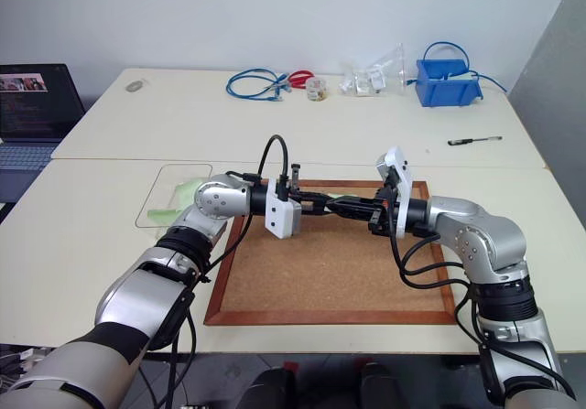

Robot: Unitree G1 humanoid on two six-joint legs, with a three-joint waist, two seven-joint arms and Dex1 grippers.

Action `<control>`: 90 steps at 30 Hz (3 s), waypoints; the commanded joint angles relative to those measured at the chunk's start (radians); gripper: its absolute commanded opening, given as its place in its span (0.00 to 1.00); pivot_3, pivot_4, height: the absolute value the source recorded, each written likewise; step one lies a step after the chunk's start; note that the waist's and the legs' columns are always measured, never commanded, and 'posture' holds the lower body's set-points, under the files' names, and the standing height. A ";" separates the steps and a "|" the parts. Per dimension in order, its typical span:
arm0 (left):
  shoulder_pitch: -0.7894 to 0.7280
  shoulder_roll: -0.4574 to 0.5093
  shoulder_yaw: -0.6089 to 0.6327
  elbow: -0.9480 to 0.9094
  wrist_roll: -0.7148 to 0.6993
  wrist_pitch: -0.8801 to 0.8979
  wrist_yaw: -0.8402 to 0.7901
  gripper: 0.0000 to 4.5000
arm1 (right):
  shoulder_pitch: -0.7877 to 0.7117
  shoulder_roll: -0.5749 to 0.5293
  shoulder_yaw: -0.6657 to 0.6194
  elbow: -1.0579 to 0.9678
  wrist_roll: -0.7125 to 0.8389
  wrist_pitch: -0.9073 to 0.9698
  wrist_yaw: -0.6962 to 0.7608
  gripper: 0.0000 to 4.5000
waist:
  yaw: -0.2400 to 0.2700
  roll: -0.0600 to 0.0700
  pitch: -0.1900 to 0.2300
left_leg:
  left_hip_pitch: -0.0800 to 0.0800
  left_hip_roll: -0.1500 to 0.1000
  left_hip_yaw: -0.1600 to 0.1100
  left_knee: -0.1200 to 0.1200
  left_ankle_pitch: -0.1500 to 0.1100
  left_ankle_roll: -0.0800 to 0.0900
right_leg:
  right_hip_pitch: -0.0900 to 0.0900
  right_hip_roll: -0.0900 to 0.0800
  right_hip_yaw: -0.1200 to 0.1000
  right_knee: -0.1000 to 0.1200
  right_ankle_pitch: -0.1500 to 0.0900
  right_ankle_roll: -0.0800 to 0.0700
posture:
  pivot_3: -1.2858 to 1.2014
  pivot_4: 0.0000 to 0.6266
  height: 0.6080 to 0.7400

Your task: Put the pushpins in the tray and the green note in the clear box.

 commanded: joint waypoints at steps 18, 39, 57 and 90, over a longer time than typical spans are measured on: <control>-0.022 0.066 -0.005 -0.027 0.215 -0.093 0.308 0.01 | -0.037 -0.053 -0.178 0.075 0.039 0.044 -0.117 0.00 | 0.000 0.000 0.000 | 0.000 0.000 0.000 0.001 0.000 0.000 | 0.000 0.000 0.000 0.002 0.000 0.000 | 0.52 0.24 1.00; 0.226 -0.058 -0.015 -0.788 -0.310 1.137 -0.105 0.01 | 0.321 -0.035 -0.295 0.106 -0.424 -0.348 -0.620 0.00 | -0.024 0.001 0.000 | 0.006 0.001 0.003 0.002 0.003 0.002 | -0.001 0.002 0.005 0.015 -0.001 -0.001 | 0.52 0.24 1.00; 0.234 -0.048 0.010 -0.778 -0.276 1.125 -0.091 0.00 | 0.315 -0.030 -0.301 0.096 -0.393 -0.288 -0.585 0.72 | -0.020 0.001 0.000 | 0.005 0.001 0.003 0.002 0.003 0.002 | -0.001 0.002 0.005 0.015 -0.001 -0.001 | 0.52 0.24 1.00; 0.300 0.051 0.113 -0.987 -0.305 1.365 0.028 0.00 | 0.272 -0.115 -0.376 0.112 -0.290 -0.274 -0.471 0.99 | -0.015 0.001 0.000 | 0.005 0.000 0.002 0.002 0.003 0.002 | 0.000 0.001 0.004 0.014 -0.001 -0.001 | 0.52 0.24 1.00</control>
